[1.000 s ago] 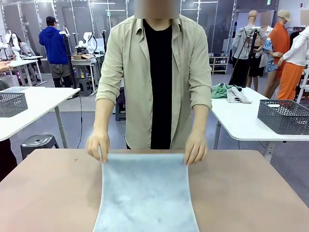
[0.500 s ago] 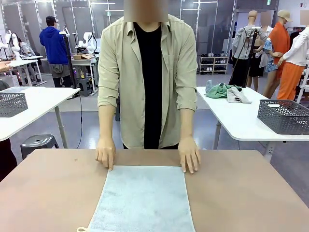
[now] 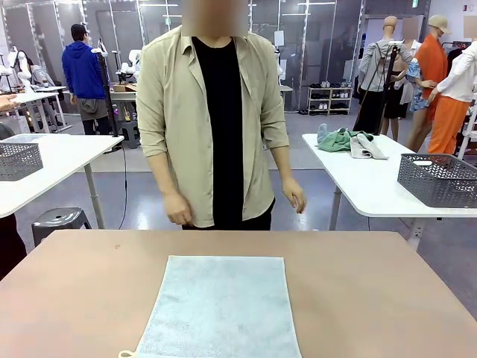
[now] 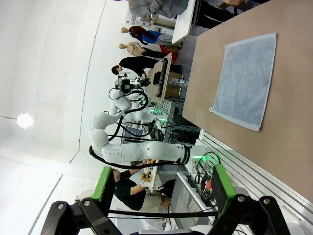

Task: Fold the towels and place them in the basket.
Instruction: When a person lays out a Towel with hook on the table, fold it in half twice.

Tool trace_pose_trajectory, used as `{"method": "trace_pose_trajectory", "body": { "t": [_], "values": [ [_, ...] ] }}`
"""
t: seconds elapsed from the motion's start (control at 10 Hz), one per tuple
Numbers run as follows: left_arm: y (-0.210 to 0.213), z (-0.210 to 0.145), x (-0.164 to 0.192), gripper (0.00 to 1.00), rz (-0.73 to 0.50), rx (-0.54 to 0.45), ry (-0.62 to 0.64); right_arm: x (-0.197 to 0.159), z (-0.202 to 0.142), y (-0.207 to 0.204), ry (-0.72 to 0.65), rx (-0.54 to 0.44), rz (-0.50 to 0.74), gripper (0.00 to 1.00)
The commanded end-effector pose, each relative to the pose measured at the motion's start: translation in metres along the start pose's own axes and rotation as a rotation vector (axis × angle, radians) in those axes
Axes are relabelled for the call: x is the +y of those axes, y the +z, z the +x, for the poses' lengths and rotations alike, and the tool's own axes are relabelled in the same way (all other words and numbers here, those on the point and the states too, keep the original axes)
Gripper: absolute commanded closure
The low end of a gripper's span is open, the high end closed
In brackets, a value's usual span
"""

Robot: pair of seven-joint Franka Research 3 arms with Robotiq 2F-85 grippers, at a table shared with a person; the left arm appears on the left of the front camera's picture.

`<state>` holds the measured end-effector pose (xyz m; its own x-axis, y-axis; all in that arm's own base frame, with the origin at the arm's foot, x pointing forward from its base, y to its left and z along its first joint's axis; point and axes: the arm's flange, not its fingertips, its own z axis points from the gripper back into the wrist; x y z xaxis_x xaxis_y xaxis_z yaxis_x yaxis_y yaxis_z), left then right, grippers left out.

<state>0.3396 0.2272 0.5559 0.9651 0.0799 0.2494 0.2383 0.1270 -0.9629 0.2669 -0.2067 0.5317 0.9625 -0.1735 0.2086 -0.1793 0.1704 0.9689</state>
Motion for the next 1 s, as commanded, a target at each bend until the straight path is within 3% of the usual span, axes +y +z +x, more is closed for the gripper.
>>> {"method": "trace_pose_trajectory", "body": {
  "t": [0.0, 0.1, 0.3, 0.6, 0.9],
  "values": [
    [0.000, -0.001, -0.001, 0.00, -0.001, -0.004, -0.003, 0.000, 0.000, 0.000, 0.001, -0.003, -0.002, 0.00],
    [0.000, 0.000, 0.000, 0.00, 0.000, 0.000, 0.000, 0.000, 0.000, 0.000, 0.000, 0.000, 0.000, 0.00],
    [-0.057, 0.010, -0.029, 0.00, 0.245, 0.077, -0.070, 0.040, 0.006, -0.015, 0.043, 0.062, -0.152, 0.00],
    [-0.166, 0.033, -0.052, 0.00, 0.494, 0.291, -0.156, 0.099, 0.030, -0.068, 0.131, 0.244, -0.324, 0.00],
    [-0.259, 0.033, -0.054, 0.00, 0.673, 0.549, -0.259, 0.132, 0.041, -0.148, 0.230, 0.446, -0.532, 0.00]
  ]
}}
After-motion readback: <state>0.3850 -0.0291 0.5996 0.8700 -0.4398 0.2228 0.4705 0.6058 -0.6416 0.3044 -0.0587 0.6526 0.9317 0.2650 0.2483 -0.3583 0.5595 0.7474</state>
